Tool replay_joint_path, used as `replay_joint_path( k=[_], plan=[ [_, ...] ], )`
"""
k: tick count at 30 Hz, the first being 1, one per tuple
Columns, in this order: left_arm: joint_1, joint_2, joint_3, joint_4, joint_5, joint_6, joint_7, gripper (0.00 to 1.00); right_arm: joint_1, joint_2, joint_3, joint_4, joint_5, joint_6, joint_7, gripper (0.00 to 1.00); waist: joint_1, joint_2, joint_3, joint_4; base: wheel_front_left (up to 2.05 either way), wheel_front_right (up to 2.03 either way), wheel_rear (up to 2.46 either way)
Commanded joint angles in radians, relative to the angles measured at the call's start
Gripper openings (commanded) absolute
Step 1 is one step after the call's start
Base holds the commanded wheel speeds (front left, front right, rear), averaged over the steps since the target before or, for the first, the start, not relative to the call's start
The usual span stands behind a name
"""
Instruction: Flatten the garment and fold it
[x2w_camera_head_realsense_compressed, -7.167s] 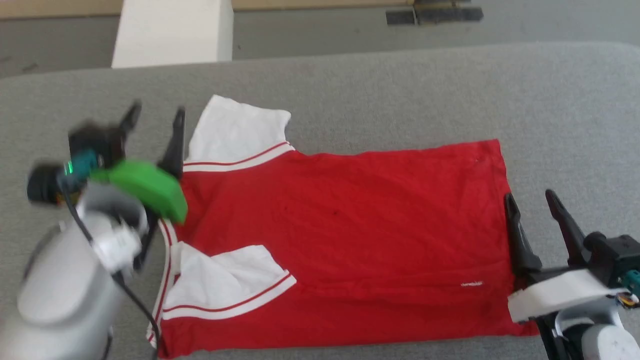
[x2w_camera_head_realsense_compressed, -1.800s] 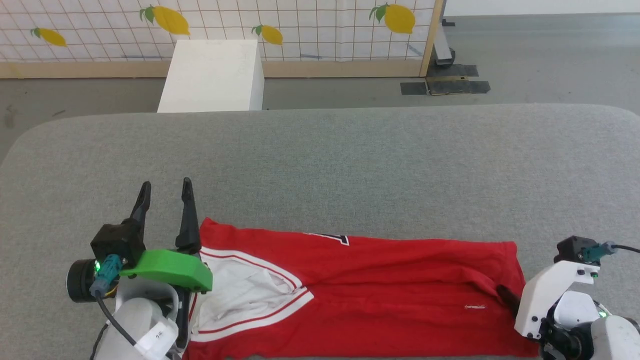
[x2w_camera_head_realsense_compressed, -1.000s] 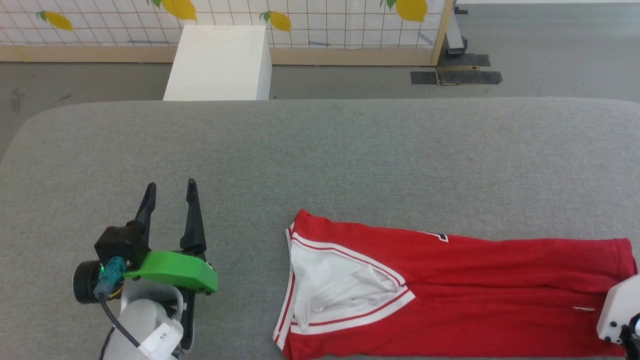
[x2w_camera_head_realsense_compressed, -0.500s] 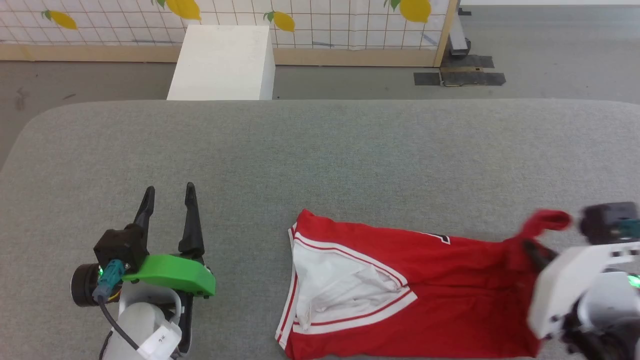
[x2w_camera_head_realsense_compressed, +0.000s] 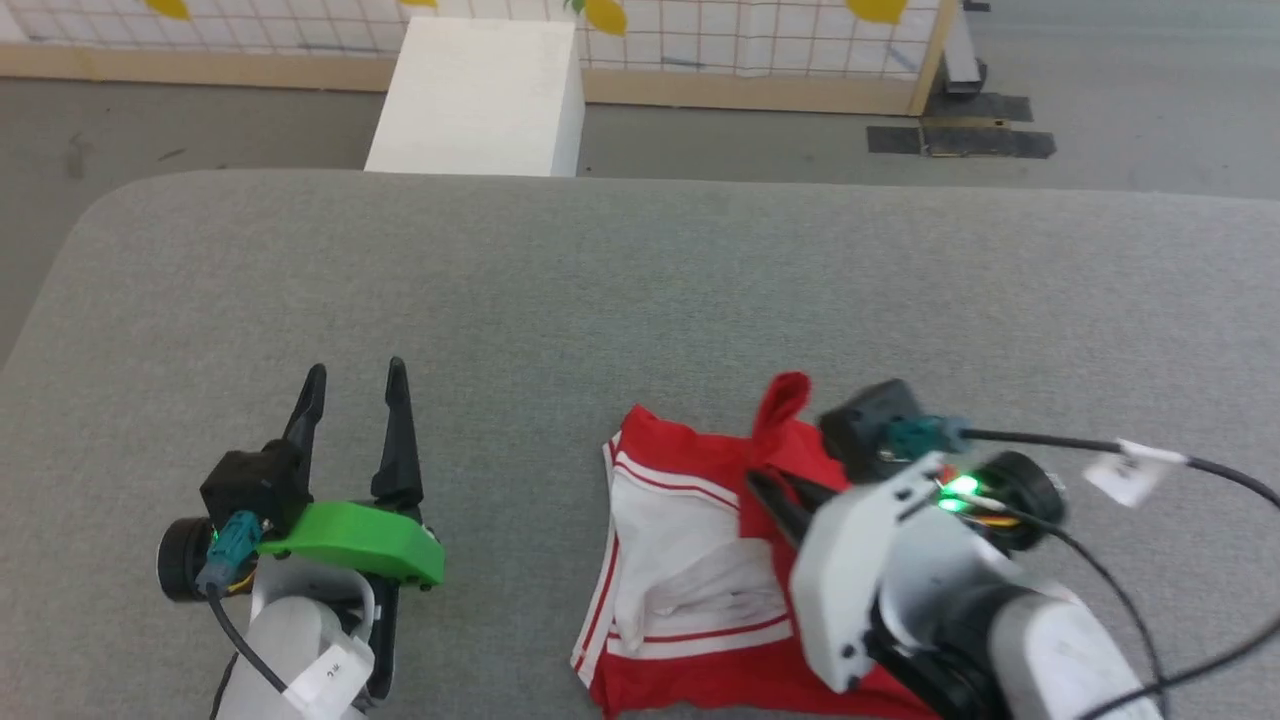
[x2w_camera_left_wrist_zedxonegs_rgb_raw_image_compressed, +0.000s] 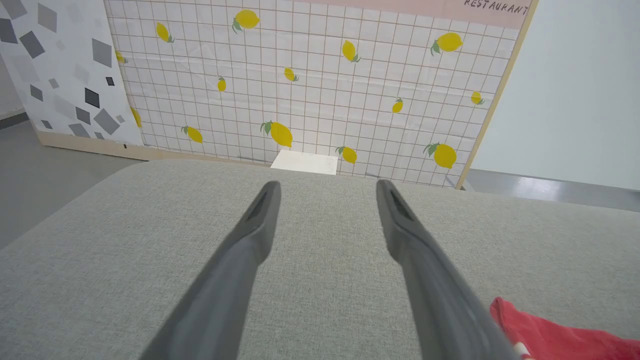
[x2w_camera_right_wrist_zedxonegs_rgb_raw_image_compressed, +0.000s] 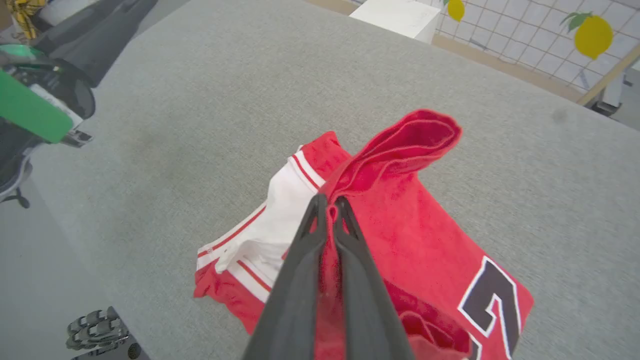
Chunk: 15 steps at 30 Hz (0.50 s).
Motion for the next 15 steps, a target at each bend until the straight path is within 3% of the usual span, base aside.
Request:
replay_joint_path(
  k=[1, 13, 15],
  plan=[
    [-0.019, -0.007, 0.004, 0.003, 0.013, -0.01, -0.005, 1.0, -0.031, -0.001, 0.019, 0.045, 0.022, -0.002, -0.029, 0.0, 0.0, 0.0, 0.014, 0.019, 0.0, 0.0, 0.0],
    [-0.033, -0.022, 0.0, -0.001, 0.019, -0.012, -0.005, 1.0, -0.193, -0.001, 0.227, 0.425, 0.095, -0.002, -0.154, 0.0, 0.0, 0.0, 0.051, 0.071, 0.0, 0.0, 0.0],
    [-0.032, -0.023, 0.0, 0.0, 0.019, -0.011, -0.005, 1.0, -0.202, -0.001, 0.238, 0.457, 0.113, -0.002, -0.17, 0.83, 0.0, 0.0, 0.051, 0.072, 0.0, 0.0, 0.0]
  ],
)
